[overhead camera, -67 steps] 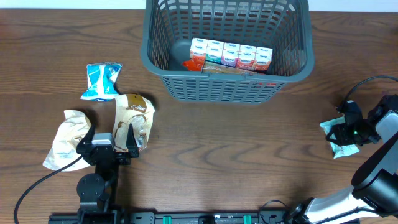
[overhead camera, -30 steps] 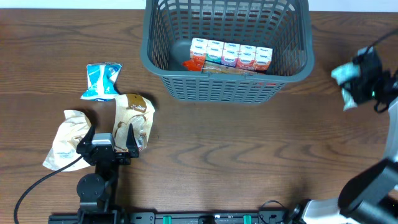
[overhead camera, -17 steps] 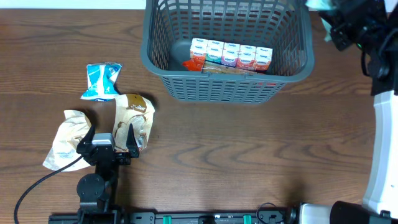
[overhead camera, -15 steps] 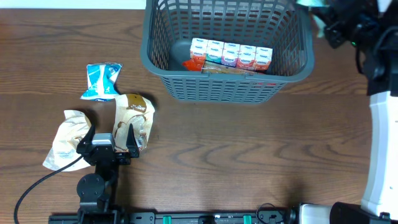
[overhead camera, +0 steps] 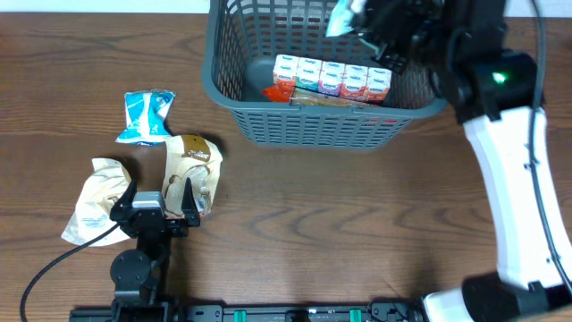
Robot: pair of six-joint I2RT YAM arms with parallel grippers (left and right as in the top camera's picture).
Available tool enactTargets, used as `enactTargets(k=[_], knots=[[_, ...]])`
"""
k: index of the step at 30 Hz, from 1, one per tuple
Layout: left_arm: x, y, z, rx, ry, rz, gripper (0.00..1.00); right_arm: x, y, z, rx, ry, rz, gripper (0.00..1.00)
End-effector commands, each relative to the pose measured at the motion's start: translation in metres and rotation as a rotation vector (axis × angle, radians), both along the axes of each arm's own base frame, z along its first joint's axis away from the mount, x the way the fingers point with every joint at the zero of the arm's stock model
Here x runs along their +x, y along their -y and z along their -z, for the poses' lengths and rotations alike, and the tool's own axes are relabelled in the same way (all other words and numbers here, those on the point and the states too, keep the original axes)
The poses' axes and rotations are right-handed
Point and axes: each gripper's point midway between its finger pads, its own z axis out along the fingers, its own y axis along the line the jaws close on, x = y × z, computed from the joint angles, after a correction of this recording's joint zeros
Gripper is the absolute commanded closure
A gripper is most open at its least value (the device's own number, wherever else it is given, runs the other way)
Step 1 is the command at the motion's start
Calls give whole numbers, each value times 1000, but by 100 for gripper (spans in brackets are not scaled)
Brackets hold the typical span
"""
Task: Pack container
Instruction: 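Lift the wipes pouch into the basket and open the right gripper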
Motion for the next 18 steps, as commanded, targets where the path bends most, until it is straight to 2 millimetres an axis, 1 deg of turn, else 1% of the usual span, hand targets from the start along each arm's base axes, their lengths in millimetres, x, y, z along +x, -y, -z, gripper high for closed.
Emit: enactTargets(k=[1,7,10,12,15,18], knots=[[-1,6,15,-8,-49,36,1,21,3,17,-125,-18,45,99],[-1,8,15,-9,-49,48,1,39,2,40,-176,-130,52,99],[-1,8,15,-9,-49,47,1,46,0,55,-187,-175,47,99],[-1,8,15,-9,-49,47,1,46,-3,70,-188,-222,29,99],[-1,8,15,-9,-49,47,1,44,-5,98,-211,-307,6,99],[-1,8,15,-9,-48,48,1,42,-4,131,-237,-407,0,99]])
